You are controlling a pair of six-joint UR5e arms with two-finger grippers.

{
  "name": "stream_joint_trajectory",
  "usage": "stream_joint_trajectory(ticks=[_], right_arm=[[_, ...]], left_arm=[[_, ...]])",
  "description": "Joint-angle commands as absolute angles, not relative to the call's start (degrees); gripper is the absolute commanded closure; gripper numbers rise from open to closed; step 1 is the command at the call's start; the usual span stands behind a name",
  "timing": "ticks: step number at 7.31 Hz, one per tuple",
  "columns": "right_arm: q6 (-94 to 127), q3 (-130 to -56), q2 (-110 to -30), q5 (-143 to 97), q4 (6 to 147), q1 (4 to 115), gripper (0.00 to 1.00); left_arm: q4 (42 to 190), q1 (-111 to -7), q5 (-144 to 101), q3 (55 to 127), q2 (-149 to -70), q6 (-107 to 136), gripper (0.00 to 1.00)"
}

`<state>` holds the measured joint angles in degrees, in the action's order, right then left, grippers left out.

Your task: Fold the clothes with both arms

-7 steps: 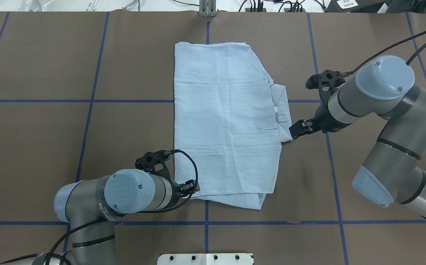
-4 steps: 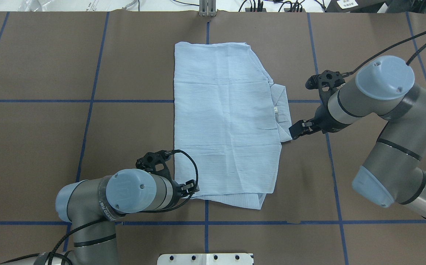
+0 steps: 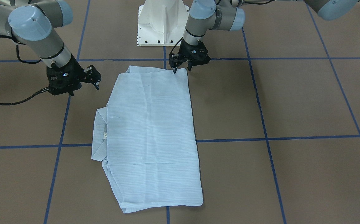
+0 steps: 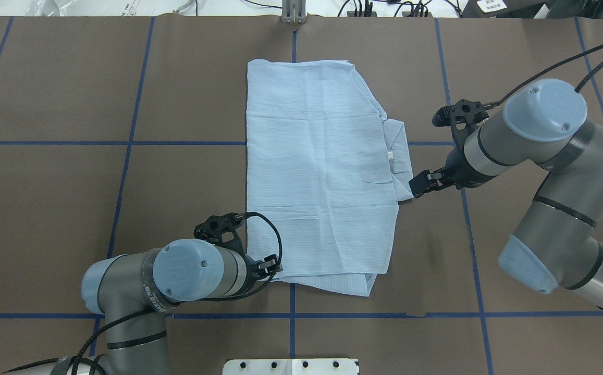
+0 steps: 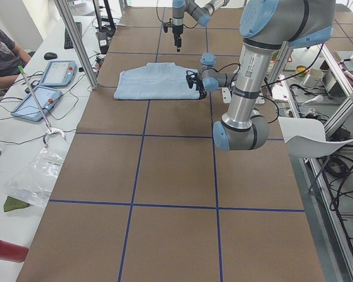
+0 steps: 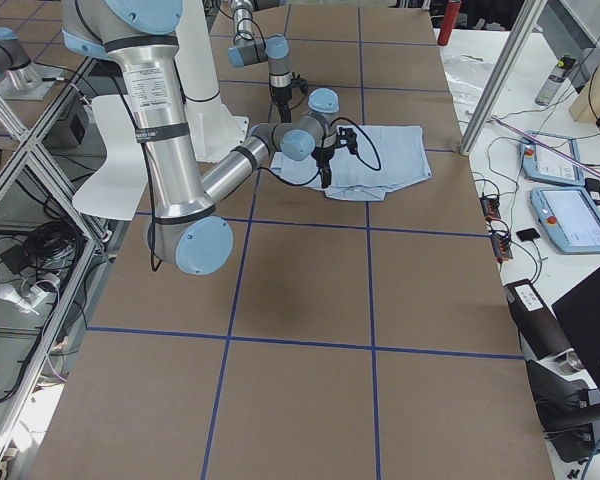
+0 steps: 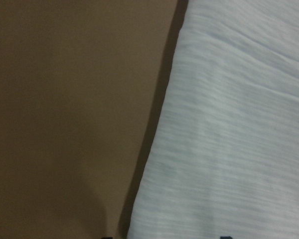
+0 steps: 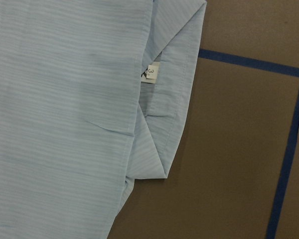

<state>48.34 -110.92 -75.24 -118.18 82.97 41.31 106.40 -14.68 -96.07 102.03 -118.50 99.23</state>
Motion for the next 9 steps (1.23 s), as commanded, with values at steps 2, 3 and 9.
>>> stream_joint_trajectory(ticks=[2, 3, 9], right_arm=[[48.34, -110.92, -75.23, -118.21, 82.97, 41.31, 0.0], [48.34, -110.92, -75.23, -118.3, 82.97, 41.31, 0.0], [48.34, -110.92, -75.15, -118.12, 82.97, 41.31, 0.0]], left_arm=[[106.44, -14.68, -96.06, 101.16, -119.18, 99.23, 0.28], [106.35, -14.68, -96.06, 101.16, -119.18, 99.23, 0.31], [106.35, -15.03, -96.06, 101.25, -119.18, 99.23, 0.45]])
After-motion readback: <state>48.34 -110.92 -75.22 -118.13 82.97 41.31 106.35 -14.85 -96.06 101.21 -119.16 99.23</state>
